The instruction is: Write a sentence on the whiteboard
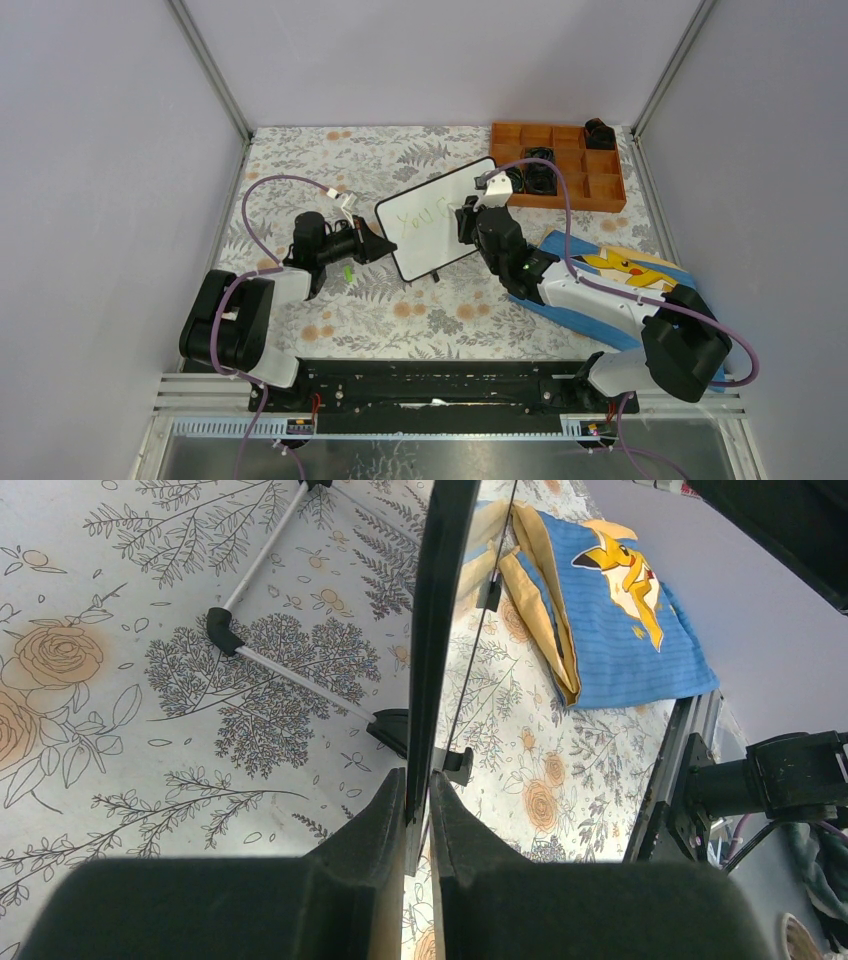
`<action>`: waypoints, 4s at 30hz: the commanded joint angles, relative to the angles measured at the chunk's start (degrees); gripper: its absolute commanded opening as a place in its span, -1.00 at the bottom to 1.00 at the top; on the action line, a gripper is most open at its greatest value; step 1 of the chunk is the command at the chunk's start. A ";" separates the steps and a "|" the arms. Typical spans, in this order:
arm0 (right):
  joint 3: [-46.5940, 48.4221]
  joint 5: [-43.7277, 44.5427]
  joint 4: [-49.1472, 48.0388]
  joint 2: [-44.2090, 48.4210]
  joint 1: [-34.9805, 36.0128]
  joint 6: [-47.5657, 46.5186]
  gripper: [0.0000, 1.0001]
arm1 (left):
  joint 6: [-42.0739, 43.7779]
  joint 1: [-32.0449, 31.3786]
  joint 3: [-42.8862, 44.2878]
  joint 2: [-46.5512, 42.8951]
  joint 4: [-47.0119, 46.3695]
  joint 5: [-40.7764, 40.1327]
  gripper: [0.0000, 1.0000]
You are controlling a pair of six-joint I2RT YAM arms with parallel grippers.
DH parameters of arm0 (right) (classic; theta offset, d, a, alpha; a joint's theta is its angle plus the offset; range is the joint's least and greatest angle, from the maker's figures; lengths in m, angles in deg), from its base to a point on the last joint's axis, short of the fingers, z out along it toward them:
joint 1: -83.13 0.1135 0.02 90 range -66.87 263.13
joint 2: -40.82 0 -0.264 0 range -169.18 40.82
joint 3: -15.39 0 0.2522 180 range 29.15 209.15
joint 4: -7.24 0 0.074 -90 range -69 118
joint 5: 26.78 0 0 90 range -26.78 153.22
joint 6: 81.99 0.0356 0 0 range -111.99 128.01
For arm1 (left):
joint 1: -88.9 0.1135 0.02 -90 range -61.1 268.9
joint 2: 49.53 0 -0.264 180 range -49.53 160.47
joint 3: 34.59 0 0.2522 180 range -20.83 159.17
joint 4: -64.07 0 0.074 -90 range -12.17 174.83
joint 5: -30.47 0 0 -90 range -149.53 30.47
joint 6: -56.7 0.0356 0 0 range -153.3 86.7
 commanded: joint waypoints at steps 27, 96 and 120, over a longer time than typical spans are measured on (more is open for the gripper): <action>1.97 4.81 4.49 0.65 -0.62 0.79 -1.00 | 2.60 -0.38 0.37 0.05 4.59 -3.36 -1.00; 4.41 3.58 0.67 0.24 -1.98 -0.36 -1.00 | 3.91 -0.81 0.73 -0.23 6.12 -3.97 -1.00; -0.70 2.72 3.16 1.94 -2.17 1.84 -1.00 | 3.91 -1.20 0.99 -0.25 6.74 -4.50 -1.00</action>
